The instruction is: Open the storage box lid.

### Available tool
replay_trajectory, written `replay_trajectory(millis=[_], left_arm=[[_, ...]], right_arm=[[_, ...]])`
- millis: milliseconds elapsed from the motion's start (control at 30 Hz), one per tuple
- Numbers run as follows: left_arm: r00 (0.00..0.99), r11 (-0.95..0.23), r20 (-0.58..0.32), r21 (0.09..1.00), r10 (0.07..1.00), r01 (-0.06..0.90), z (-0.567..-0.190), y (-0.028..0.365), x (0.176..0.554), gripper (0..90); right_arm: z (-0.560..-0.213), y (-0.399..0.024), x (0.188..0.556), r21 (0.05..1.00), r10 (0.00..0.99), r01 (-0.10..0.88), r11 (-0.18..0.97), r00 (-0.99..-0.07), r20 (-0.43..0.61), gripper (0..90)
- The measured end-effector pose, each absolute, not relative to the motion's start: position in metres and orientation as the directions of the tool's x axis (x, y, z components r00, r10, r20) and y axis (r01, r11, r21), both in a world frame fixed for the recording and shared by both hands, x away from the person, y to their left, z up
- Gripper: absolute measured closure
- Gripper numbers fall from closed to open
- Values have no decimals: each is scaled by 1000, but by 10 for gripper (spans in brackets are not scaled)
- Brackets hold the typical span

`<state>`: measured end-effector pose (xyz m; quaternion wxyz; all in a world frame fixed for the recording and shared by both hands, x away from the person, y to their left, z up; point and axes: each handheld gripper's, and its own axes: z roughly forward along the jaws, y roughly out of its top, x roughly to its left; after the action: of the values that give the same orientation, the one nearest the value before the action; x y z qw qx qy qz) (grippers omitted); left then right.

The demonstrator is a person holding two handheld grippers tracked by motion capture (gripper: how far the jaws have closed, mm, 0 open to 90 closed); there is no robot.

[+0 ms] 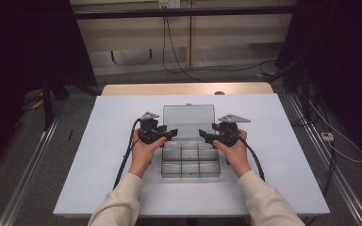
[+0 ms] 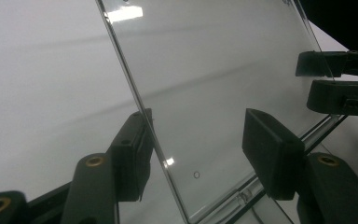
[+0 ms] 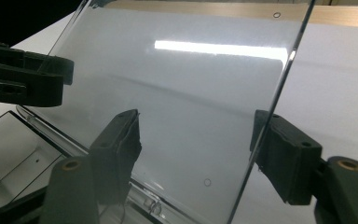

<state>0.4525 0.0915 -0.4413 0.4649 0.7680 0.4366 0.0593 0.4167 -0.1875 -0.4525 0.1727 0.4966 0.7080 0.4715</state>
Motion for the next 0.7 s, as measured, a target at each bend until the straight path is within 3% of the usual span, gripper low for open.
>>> replay_trajectory(millis=[700], left_arm=[[601,-193,-319,749,733,633,-445,83,455,324]], right_arm=[[-456,-183,420,831,870,555,44,-431,241,253]])
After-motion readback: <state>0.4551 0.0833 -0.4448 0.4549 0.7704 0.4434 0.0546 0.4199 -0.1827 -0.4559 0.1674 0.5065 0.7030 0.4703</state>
